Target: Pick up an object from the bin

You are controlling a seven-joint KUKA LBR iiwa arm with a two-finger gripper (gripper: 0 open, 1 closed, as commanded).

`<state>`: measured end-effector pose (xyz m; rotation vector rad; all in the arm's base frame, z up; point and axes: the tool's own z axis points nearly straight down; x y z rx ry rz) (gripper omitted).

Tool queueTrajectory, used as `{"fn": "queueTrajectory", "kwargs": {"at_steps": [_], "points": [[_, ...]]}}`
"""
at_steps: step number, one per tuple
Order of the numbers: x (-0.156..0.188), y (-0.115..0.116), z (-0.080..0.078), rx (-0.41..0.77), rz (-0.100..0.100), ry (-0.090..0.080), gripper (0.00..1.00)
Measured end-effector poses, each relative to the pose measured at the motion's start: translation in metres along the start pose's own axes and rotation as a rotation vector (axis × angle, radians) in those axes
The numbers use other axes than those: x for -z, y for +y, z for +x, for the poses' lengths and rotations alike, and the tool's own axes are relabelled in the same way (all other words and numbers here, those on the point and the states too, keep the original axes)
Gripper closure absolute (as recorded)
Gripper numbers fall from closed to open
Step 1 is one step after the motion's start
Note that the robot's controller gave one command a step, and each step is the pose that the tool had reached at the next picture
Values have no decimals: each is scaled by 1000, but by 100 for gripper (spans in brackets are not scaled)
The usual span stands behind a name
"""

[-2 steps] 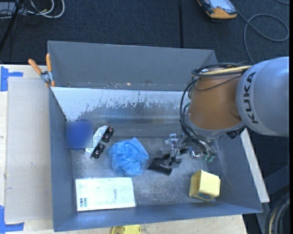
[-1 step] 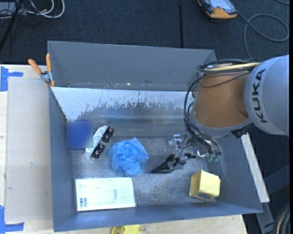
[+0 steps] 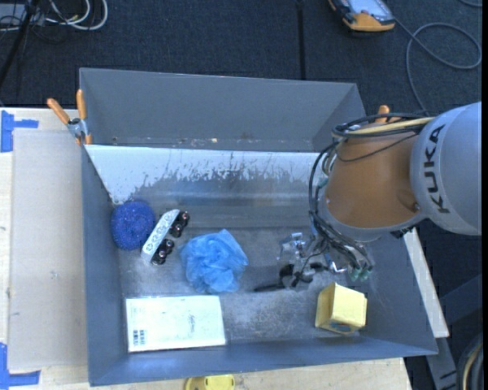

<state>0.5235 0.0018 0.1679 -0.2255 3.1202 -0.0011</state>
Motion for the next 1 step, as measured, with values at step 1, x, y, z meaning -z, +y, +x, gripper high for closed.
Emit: {"fn": "queueTrajectory", "kwargs": {"at_steps": [1], "points": [[14,3,5,14,-5,27,100]]}}
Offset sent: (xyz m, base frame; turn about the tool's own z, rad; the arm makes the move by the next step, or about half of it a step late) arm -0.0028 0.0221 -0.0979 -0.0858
